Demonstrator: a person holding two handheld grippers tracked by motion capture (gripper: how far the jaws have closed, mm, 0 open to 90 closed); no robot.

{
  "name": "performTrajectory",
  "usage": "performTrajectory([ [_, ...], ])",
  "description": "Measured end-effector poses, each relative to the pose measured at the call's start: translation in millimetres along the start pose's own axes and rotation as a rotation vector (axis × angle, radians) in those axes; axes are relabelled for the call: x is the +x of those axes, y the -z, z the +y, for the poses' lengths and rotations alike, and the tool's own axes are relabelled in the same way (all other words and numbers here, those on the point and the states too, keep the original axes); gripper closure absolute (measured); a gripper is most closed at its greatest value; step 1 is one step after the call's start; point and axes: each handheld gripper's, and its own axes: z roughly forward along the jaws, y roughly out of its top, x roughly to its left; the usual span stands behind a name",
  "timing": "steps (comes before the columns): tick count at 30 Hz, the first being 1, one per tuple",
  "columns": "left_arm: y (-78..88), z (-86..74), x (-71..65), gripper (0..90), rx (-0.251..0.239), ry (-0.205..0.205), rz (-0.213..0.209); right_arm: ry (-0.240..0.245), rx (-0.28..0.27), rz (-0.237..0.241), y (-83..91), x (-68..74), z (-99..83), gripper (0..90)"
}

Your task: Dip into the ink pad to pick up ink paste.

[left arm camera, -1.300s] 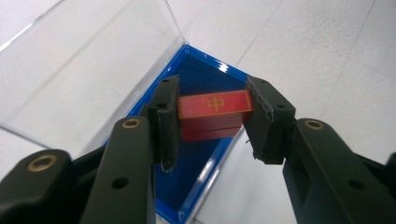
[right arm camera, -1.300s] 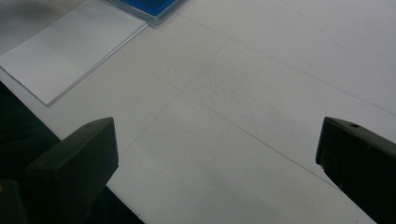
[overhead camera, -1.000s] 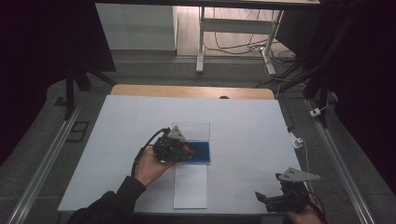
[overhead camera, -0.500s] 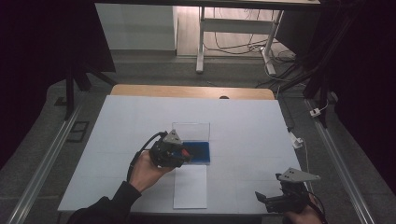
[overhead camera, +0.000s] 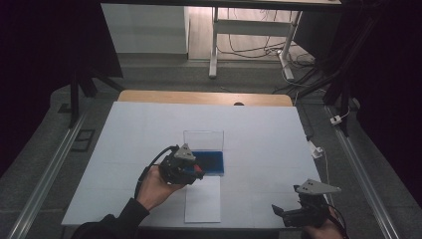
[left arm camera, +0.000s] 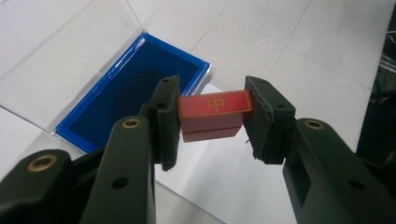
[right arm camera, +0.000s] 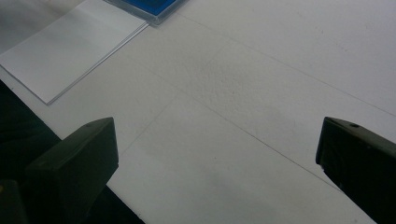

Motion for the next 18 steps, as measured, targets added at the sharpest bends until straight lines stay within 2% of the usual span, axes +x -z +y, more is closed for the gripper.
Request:
performTrajectory([
  [4, -8.1, 0.8, 7.0, 57.8, 0.011, 0.009, 0.024, 0.000, 0.003, 0.000, -0.6, 0.2, 0.2, 0.0],
  [8, -22.6, 1.6, 20.9, 57.8, 0.024, 0.053, 0.043, 0.000, 0.006, -0.001, -0.9, 0.6, 0.3, 0.0],
  [10, -29.0, 2.7, 26.6, 57.8, 0.027, 0.062, 0.051, -0.001, 0.007, -0.001, -1.0, 0.6, 0.3, 0.0],
  [18, -52.2, 7.0, 39.1, 57.8, 0.039, 0.085, 0.109, -0.003, 0.010, -0.001, -1.6, 0.0, 0.3, 0.0],
])
